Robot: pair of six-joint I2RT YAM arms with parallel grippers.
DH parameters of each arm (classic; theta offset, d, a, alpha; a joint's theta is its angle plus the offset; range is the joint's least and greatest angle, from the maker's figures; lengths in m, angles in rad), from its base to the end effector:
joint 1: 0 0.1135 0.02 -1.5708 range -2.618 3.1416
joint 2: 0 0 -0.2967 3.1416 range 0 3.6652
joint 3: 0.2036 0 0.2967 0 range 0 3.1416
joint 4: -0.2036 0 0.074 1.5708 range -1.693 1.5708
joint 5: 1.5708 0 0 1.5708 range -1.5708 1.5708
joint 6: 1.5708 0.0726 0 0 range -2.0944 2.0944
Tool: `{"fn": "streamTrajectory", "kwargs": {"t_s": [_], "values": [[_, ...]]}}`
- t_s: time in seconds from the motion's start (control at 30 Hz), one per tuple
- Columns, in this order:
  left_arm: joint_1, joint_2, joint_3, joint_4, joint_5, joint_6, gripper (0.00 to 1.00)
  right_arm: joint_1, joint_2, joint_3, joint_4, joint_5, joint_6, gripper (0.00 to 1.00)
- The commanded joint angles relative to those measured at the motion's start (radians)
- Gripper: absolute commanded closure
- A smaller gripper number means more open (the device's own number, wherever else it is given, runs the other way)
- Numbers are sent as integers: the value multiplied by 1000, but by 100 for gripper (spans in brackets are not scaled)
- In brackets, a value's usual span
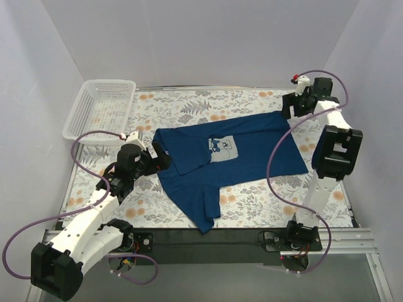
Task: Fold and stack the t-shirts
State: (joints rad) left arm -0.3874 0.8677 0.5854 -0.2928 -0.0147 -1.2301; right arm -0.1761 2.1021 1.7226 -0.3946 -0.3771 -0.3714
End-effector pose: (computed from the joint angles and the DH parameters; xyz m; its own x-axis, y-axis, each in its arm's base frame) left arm 0.2291 -0.0923 0.2368 -0.5136 -0.8083 -0.2879 -0.3523 0.5046 -0.7882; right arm 0.5596 -0.0724 0.2185 -0.6064 -0.2348 -0.7597 -0.3395 0.9404 -0.0196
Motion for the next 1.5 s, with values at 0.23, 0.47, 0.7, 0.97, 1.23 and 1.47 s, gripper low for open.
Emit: {"fn": "streamTrajectory", "kwargs": {"t_s": [0.23,0.47,0.7,0.97,1.23,1.47], "values": [[-33,-29,-52,-311,341,-546,21,-59,-660,-714,-183,-203,-813,21],[-336,-65,-111,-301,268,-768,30,-83,-873,-917,-266,-241,-775,23],[-818,125,-89,-199,-57,-1164,42,-115,-936,-971,-267,-255,-710,24],[-949,303,-47,-240,-197,-1395,52,-135,-973,-977,-273,-267,-699,25],[-949,327,-18,-152,-218,-1387,50,-151,-956,-988,-274,-278,-705,25],[-950,361,-18,-95,-174,-1416,51,-158,-939,-985,-274,-283,-705,25]]}}
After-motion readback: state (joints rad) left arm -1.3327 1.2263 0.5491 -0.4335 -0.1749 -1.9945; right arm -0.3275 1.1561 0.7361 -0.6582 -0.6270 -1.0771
